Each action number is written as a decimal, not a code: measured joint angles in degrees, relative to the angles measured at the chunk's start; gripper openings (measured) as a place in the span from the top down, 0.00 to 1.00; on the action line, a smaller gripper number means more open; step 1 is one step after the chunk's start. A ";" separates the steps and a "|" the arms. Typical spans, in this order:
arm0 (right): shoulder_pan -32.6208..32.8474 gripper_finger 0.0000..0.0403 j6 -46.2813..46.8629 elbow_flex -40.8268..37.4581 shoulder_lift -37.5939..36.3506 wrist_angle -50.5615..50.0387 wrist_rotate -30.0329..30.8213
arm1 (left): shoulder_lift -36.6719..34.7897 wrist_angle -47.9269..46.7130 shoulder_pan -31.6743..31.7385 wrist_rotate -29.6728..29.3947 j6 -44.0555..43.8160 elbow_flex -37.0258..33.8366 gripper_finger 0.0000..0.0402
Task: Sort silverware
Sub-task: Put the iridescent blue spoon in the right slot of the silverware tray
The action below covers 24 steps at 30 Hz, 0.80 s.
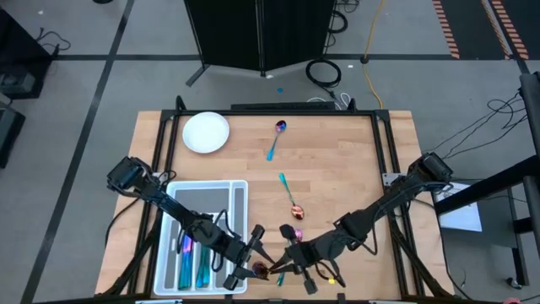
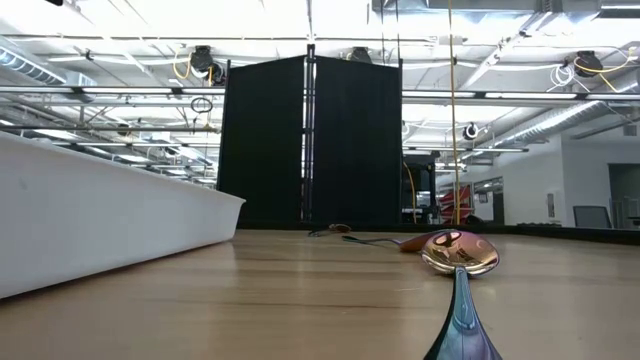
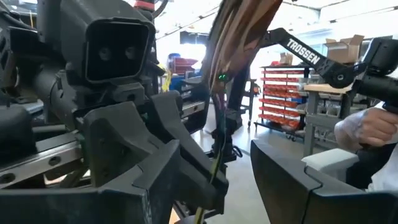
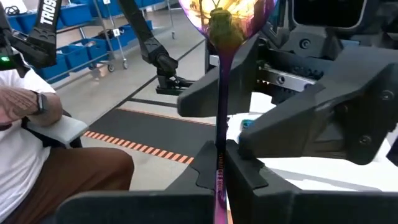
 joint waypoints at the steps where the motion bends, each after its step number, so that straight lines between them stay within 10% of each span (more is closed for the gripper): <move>1: -0.05 1.00 -0.04 -0.01 0.00 -0.17 -0.07 | 0.00 0.03 0.00 0.00 0.03 0.00 0.50; 10: -0.03 1.00 -0.17 -0.02 0.00 0.19 0.14 | 0.00 -0.04 0.00 3.66 1.54 0.00 0.54; 24: -0.01 1.00 -0.17 -0.01 0.00 0.21 0.20 | 0.00 0.35 0.69 2.75 1.37 0.00 0.86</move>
